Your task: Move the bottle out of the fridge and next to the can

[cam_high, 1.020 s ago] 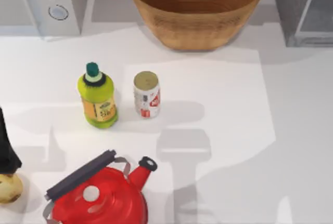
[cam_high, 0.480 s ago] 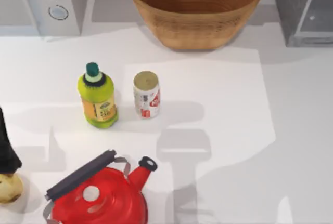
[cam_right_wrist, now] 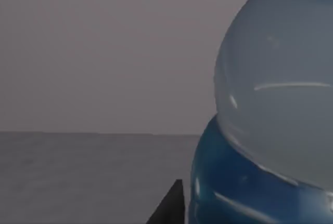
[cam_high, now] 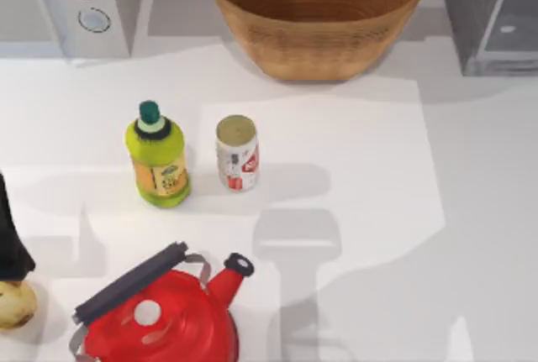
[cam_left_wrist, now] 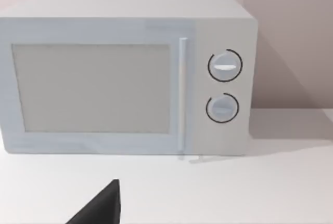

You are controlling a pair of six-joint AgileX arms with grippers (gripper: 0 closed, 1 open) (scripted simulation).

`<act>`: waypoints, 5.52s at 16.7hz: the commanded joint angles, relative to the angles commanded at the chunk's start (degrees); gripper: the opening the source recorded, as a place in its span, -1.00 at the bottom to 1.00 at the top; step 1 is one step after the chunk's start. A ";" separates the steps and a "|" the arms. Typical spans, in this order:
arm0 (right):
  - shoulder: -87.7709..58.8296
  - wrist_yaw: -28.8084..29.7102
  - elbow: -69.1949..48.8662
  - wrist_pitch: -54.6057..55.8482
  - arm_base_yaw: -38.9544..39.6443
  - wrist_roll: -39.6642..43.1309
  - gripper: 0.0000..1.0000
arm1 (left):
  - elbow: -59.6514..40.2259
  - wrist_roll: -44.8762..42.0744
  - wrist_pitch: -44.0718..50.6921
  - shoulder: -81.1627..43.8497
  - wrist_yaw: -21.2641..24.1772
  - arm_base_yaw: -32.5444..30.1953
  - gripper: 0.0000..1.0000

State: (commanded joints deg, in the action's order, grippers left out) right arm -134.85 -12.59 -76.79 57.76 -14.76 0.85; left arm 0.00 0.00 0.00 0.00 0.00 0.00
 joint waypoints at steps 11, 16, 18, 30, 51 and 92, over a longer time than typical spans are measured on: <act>0.95 0.02 -0.17 -0.93 -0.23 -0.08 -1.00 | 0.00 0.00 0.00 0.00 0.00 0.00 1.00; 6.31 -0.07 -1.32 -7.51 -0.20 -0.14 -1.00 | 0.00 0.00 0.00 0.00 0.00 0.00 1.00; 7.10 -0.09 -1.50 -8.50 -0.19 -0.15 -1.00 | 0.00 0.00 0.00 0.00 0.00 0.00 1.00; 18.92 -3.36 19.53 -0.56 -3.27 -0.24 -1.00 | 0.00 0.00 0.00 0.00 0.00 0.00 1.00; 19.01 20.28 35.28 15.69 21.05 -0.27 -1.00 | 0.00 0.00 0.00 0.00 0.00 0.00 1.00; 12.83 55.87 37.55 25.03 56.96 -0.20 1.00 | 0.00 0.00 0.00 0.00 0.00 0.00 1.00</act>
State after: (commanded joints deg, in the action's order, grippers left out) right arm -122.02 43.28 -39.23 82.79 42.21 0.66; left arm 0.00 0.00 0.00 0.00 0.00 0.00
